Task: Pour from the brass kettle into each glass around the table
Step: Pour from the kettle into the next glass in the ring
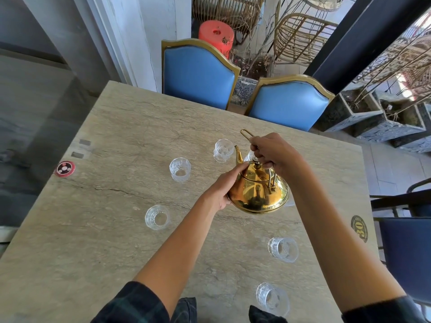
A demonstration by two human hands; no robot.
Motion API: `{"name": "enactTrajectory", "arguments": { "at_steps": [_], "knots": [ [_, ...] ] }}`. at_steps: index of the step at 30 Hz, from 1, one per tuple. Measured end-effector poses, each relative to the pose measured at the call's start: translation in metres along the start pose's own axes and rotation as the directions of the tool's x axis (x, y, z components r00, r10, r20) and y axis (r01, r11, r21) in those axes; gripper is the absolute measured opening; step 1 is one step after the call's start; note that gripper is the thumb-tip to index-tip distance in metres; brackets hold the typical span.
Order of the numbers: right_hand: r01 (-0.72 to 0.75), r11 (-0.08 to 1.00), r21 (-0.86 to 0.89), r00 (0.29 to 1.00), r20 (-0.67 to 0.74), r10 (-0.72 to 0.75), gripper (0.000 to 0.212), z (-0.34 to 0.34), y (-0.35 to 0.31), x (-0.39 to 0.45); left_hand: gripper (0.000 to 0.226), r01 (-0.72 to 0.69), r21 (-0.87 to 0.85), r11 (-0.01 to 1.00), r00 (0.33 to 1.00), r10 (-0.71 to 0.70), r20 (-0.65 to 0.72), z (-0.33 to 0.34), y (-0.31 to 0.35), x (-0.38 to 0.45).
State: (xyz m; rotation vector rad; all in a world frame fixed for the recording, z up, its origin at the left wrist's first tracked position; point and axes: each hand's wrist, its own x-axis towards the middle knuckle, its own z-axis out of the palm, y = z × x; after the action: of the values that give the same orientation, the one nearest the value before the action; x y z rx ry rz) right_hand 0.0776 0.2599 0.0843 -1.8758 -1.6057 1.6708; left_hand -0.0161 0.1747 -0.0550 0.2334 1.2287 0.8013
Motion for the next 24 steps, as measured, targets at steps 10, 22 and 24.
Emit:
{"name": "enactTrajectory", "arguments": {
  "at_steps": [10,22,24],
  "knots": [
    [0.003,1.0,0.003,1.0,0.01,-0.003,0.032,0.0015,0.0004,0.002,0.063,-0.008,0.014,1.0,1.0,0.008,-0.008,-0.0039,-0.0022,0.0037],
    [0.011,1.0,-0.001,1.0,-0.009,-0.011,0.03,-0.0023,0.001,0.0029,0.056,-0.012,0.016,1.0,1.0,0.012,0.01,0.0012,0.0004,0.0058],
    [0.008,1.0,0.004,1.0,-0.007,-0.008,0.03,-0.0027,0.0014,0.0035,0.052,-0.011,0.021,1.0,1.0,0.011,0.014,0.0016,0.0014,0.0058]
  ]
}}
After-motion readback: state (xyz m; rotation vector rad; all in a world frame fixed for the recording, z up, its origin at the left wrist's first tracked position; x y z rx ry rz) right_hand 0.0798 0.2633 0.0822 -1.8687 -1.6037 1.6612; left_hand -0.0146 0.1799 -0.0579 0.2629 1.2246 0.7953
